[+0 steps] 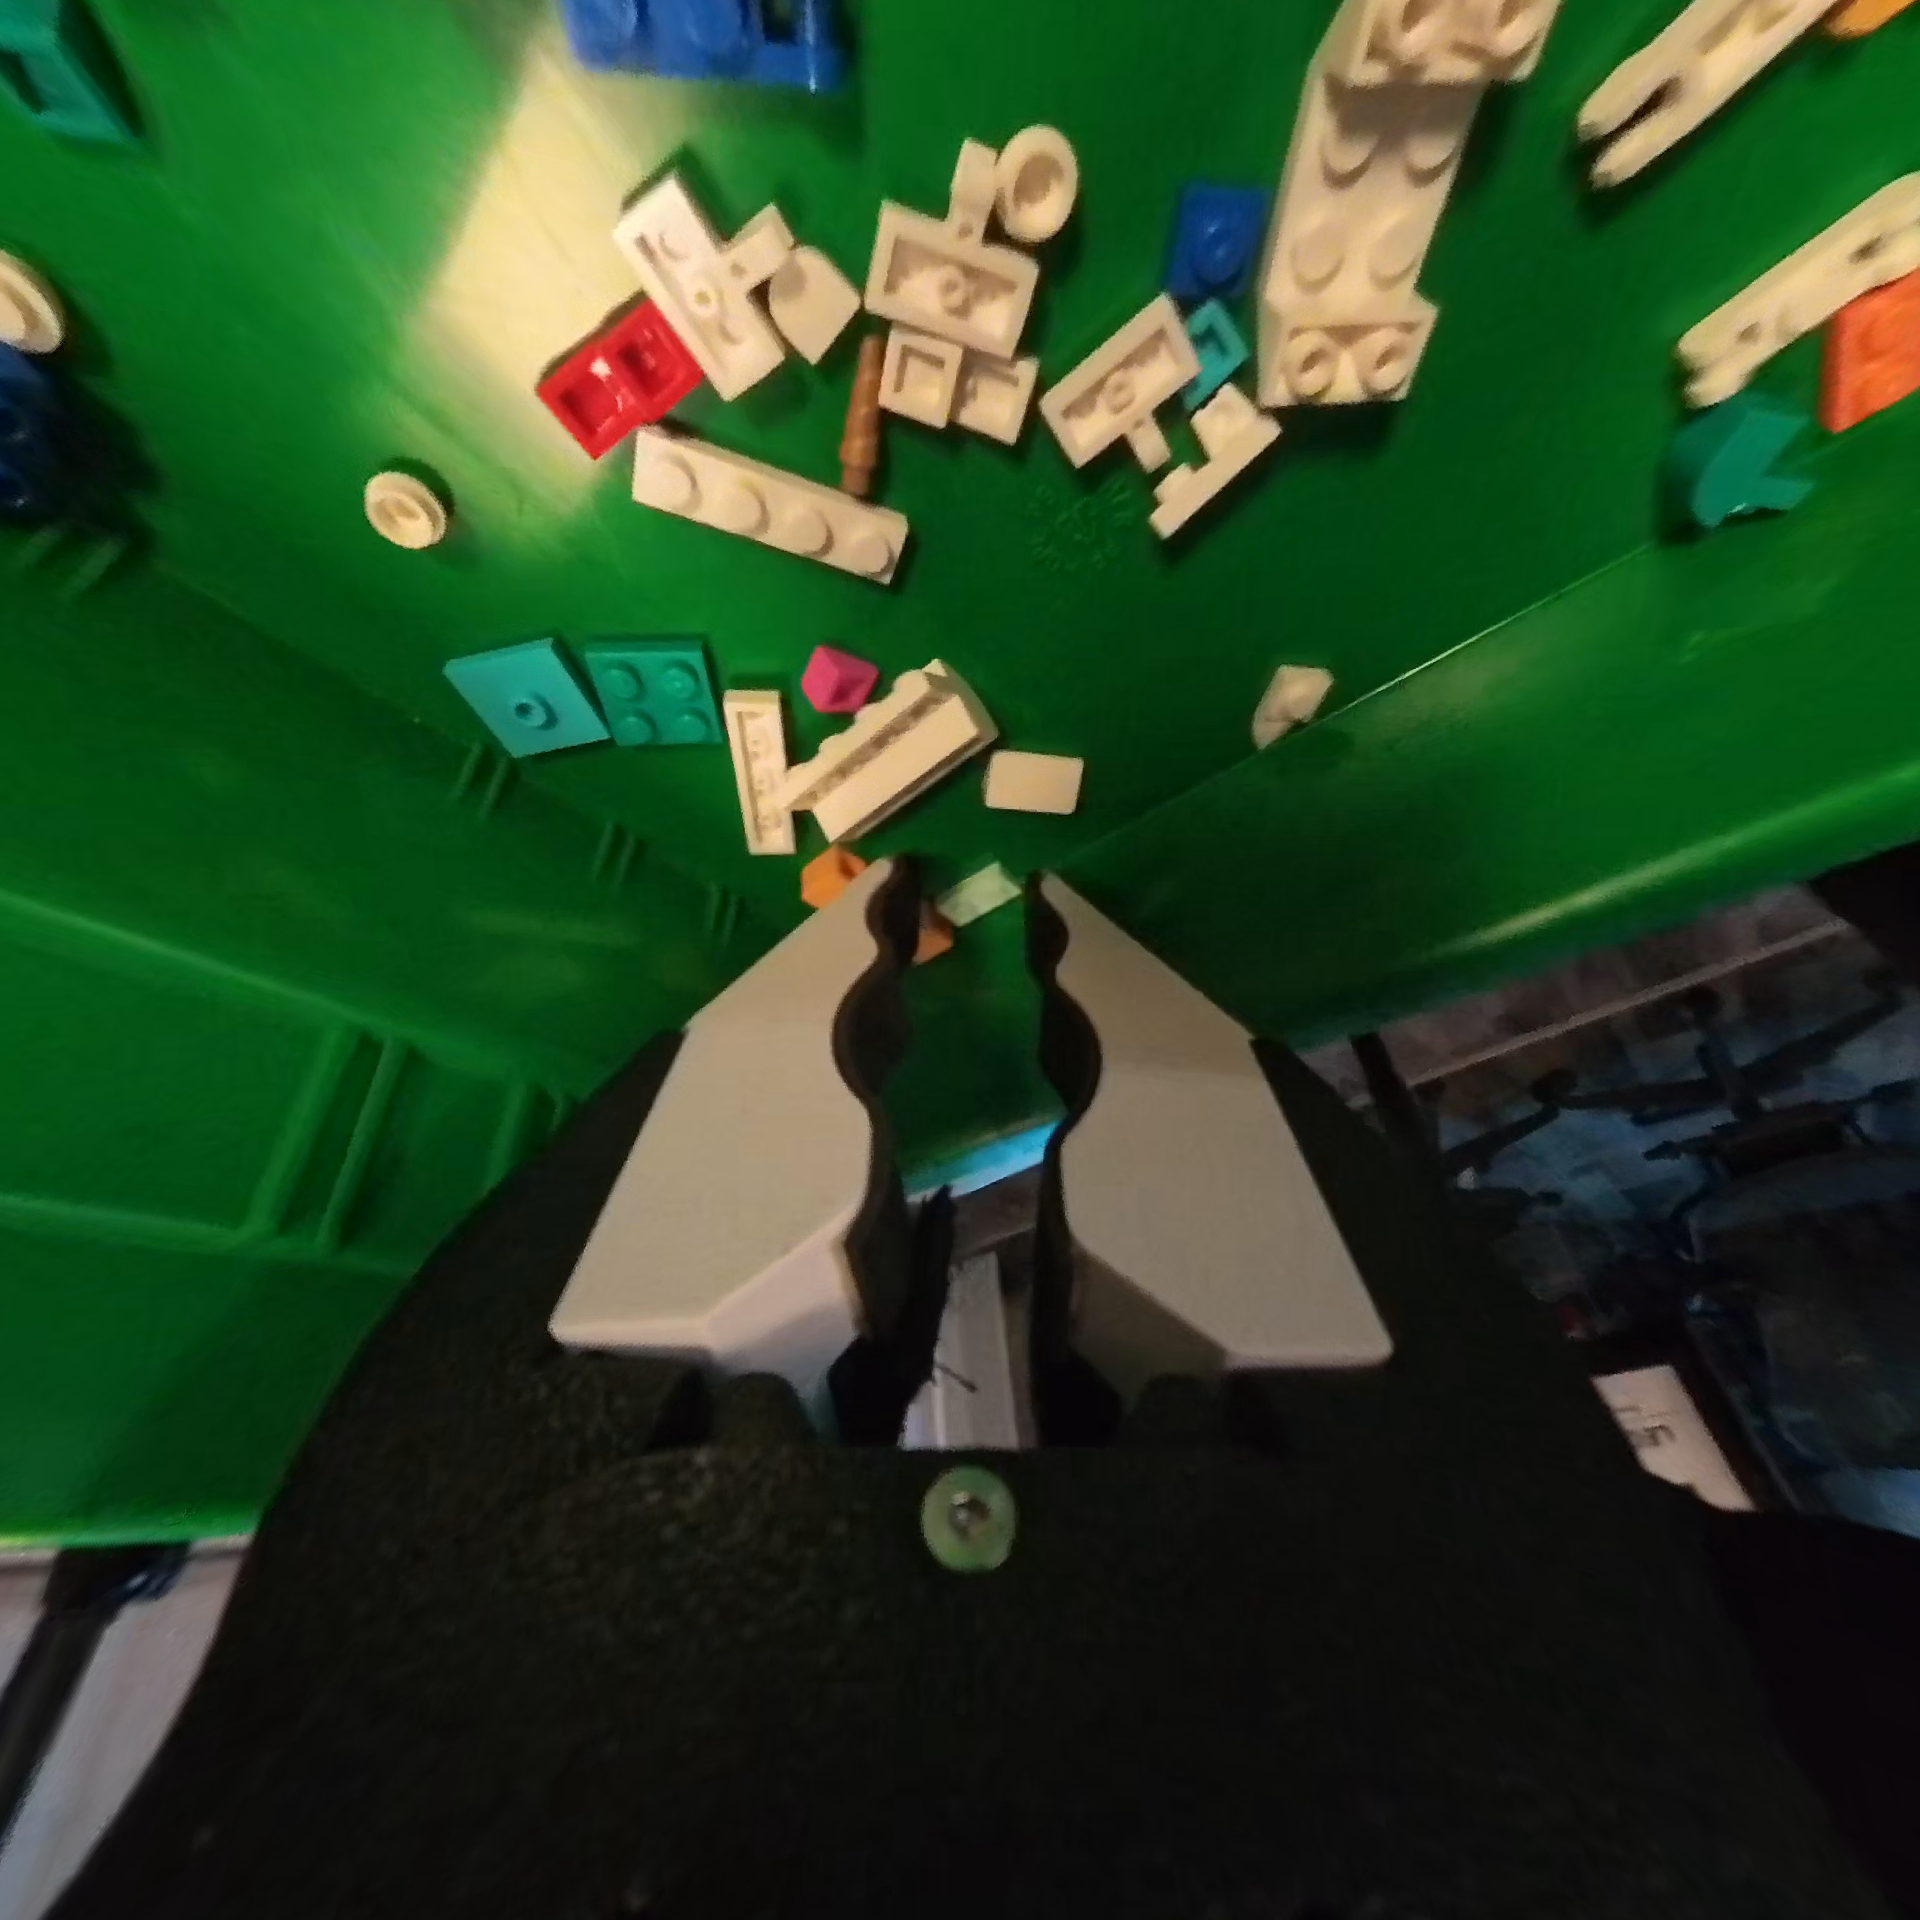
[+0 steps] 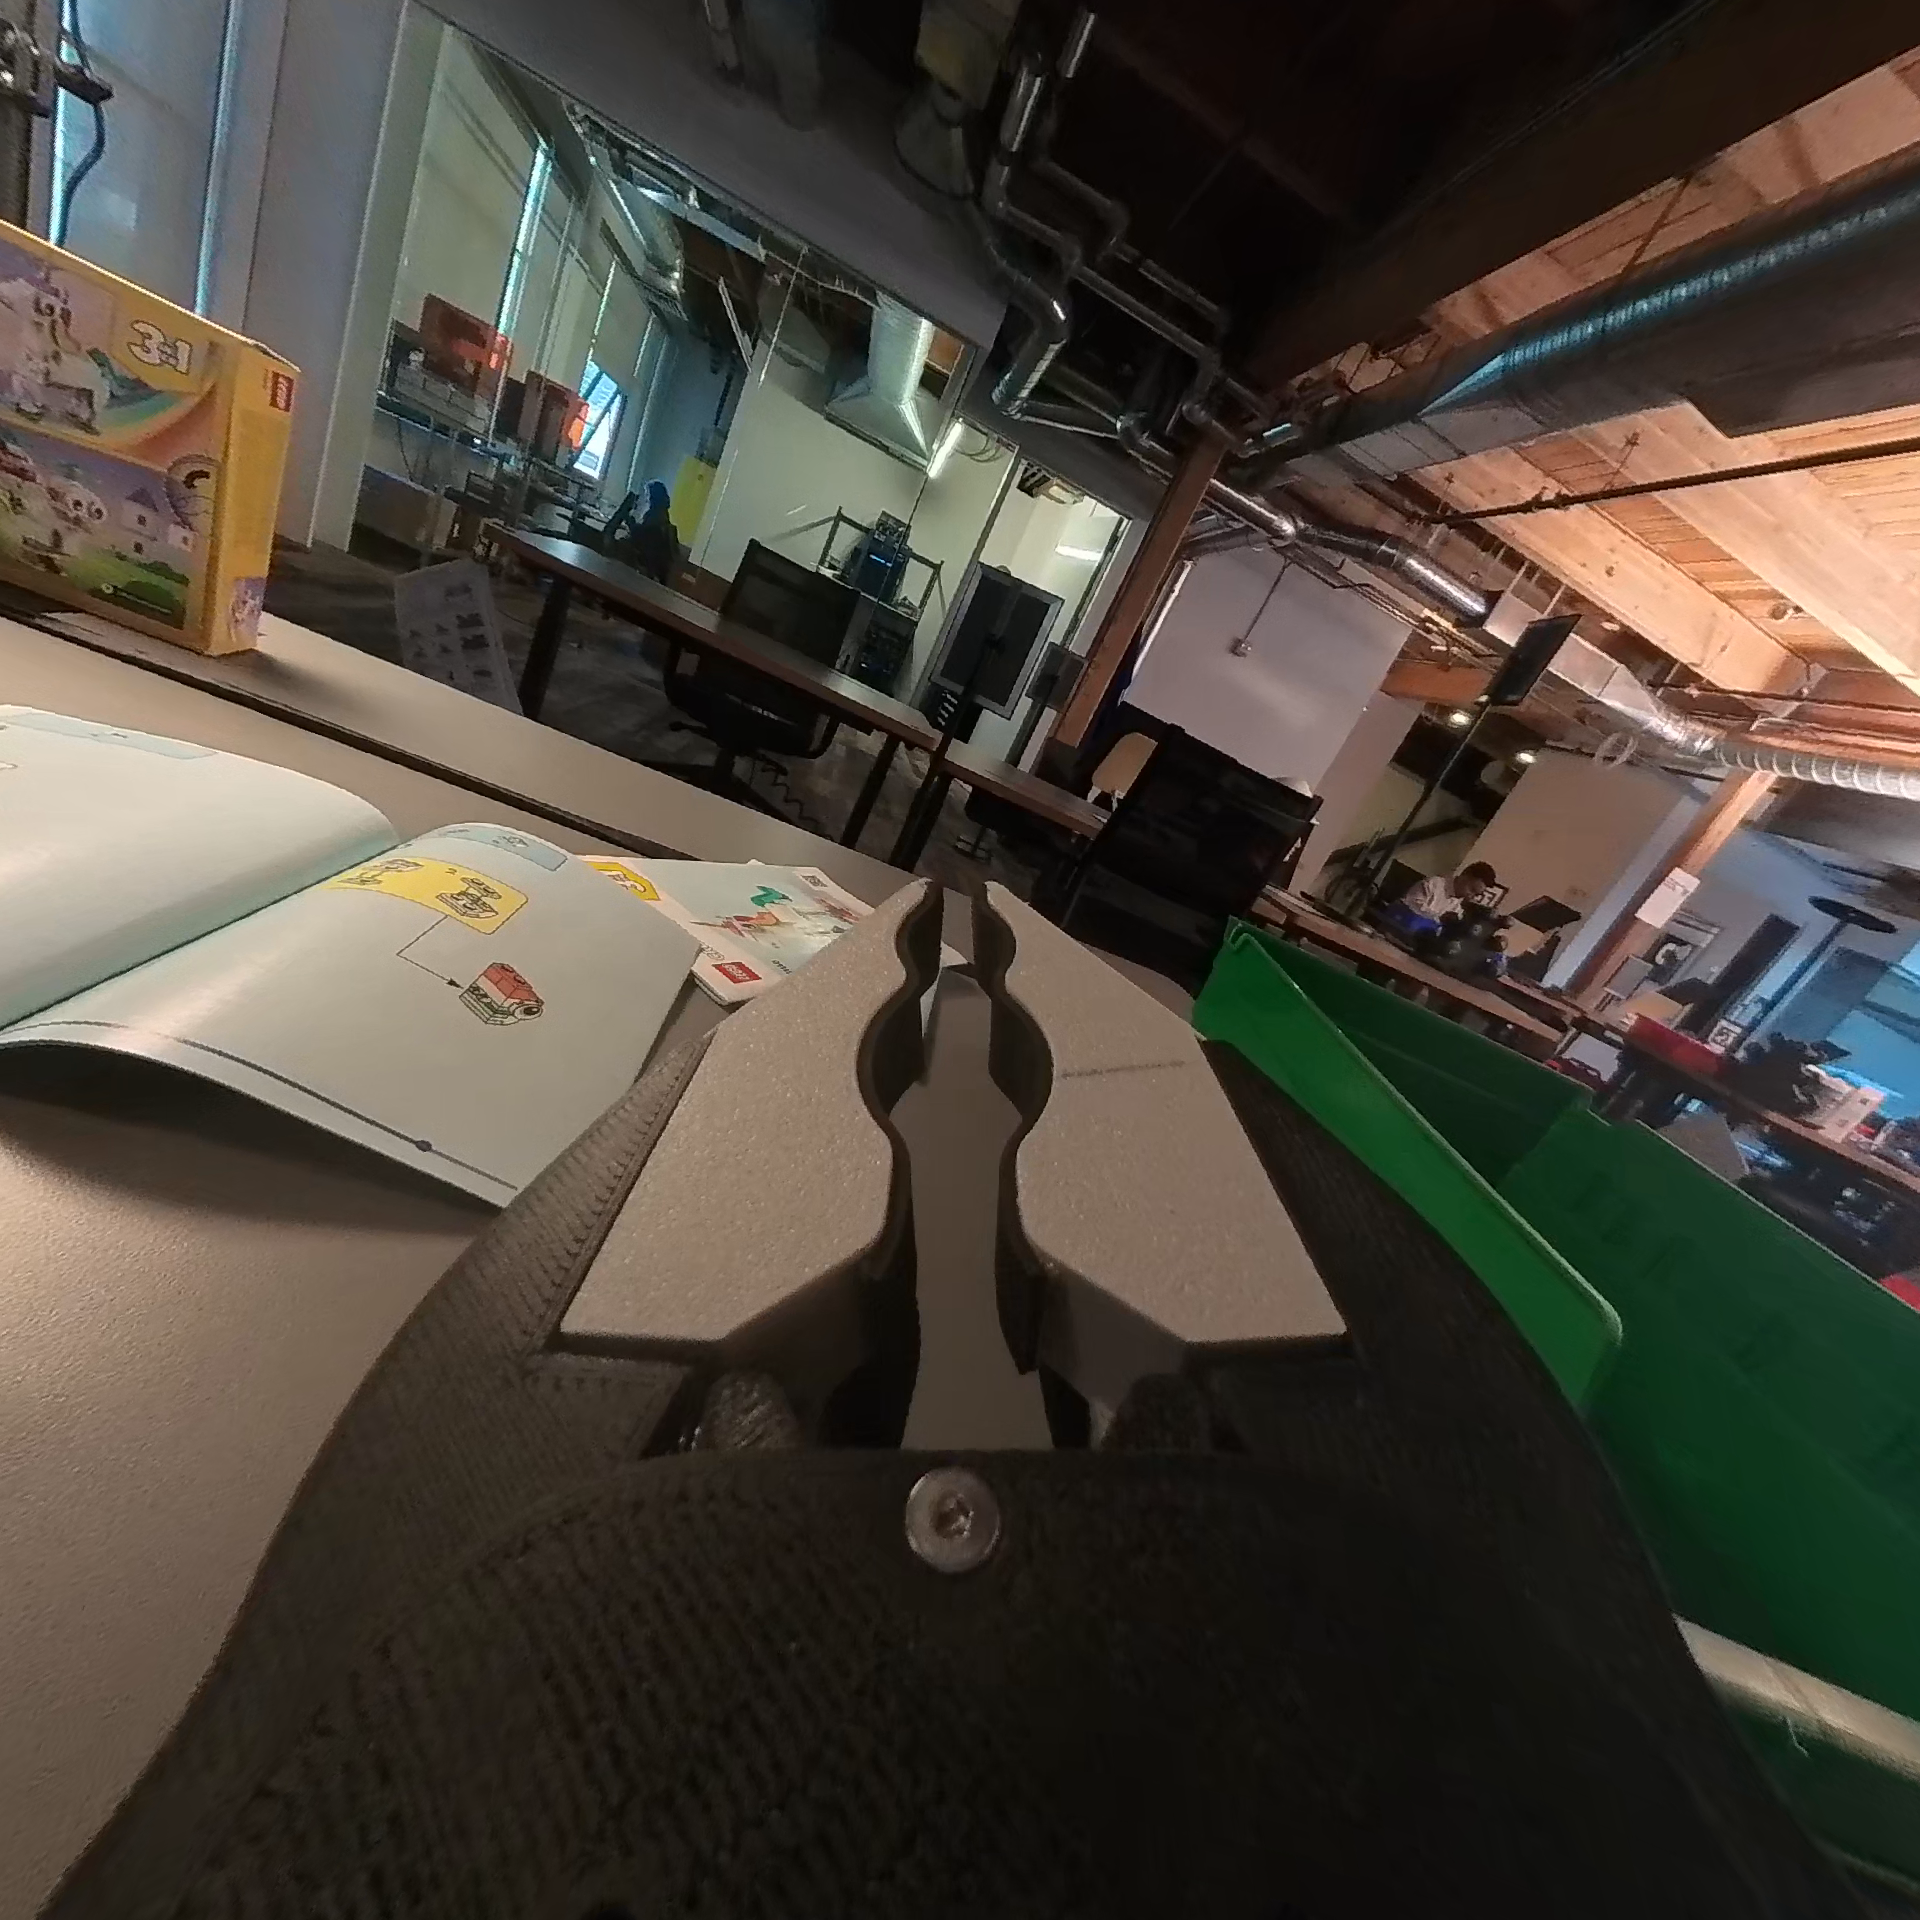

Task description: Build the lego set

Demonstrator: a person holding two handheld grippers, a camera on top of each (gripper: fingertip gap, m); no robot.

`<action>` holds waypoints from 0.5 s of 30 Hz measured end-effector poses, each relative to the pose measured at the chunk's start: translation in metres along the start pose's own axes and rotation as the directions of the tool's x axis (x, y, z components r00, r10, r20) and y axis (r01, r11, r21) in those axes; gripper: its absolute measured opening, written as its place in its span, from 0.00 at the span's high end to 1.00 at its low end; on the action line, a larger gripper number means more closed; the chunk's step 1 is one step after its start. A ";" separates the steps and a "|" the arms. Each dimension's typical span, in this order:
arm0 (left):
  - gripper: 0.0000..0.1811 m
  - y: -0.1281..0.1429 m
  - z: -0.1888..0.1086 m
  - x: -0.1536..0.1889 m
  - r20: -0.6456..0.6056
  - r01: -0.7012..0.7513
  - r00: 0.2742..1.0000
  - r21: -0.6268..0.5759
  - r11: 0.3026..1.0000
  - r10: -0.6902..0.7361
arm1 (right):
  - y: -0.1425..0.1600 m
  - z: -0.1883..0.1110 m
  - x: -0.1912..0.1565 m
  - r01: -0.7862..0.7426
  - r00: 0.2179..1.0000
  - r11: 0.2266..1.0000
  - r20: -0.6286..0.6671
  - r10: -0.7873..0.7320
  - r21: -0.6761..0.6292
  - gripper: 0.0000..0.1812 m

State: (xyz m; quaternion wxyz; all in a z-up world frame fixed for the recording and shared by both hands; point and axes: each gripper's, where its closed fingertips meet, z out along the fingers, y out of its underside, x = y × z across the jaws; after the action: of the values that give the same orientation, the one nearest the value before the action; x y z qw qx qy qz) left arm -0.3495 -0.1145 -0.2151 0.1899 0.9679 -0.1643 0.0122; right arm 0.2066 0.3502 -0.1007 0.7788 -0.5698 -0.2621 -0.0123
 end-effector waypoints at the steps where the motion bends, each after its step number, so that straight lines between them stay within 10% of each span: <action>1: 0.90 0.003 0.002 -0.003 0.026 -0.012 1.000 -0.025 1.000 0.012 | 0.000 0.000 0.000 -0.001 1.000 1.000 0.000 0.001 0.000 0.98; 15: 0.90 -0.026 -0.016 -0.025 0.183 -0.114 0.980 0.182 0.977 0.080 | 0.000 0.000 0.000 -0.004 1.000 1.000 0.004 0.004 0.003 0.98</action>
State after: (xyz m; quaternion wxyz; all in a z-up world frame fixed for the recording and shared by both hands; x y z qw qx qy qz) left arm -0.3642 -0.0779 -0.2114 0.0800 0.9697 -0.2257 -0.0478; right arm 0.2065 0.3499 -0.1005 0.7793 -0.5691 -0.2623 -0.0091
